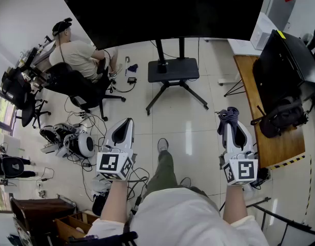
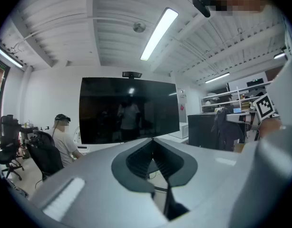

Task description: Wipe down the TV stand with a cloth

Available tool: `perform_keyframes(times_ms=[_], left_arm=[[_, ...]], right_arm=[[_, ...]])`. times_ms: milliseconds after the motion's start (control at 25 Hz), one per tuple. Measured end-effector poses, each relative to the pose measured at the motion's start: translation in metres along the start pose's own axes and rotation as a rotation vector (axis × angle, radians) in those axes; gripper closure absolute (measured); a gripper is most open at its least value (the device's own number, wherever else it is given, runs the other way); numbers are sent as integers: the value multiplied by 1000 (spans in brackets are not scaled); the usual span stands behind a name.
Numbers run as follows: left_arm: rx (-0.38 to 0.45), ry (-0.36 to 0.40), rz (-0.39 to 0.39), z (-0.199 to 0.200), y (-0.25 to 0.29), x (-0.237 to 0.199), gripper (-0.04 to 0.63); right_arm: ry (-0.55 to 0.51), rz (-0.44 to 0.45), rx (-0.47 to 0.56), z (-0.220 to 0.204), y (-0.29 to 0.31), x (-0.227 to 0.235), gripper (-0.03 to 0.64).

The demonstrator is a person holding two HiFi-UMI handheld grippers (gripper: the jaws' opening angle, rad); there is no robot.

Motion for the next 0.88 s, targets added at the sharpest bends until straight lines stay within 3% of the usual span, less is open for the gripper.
perform_keyframes(times_ms=[280,560,720,880], left_arm=[[35,10,-35,-28,63,-55,532],[69,42,-44,-60,157,-152,532],[52,81,-35,-108,212,-183,532],[69,62,-11,-150,269,-218,532]], right_arm=[[-16,-32,7,-28,73,1,563],[-56,-12,38,-46,217,-20,563],[-74,-4,58,-87,287,-6,563],[-86,-8,24,-135,362,17,563]])
Point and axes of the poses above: the fingertips, and each gripper's own axes: y forward along the fingers, x to its right, z out of its top, the point moved 7 cm from there along -y, backward along the fingers, and after that the axes turned 13 degrees about y, right-handed, at the moved point
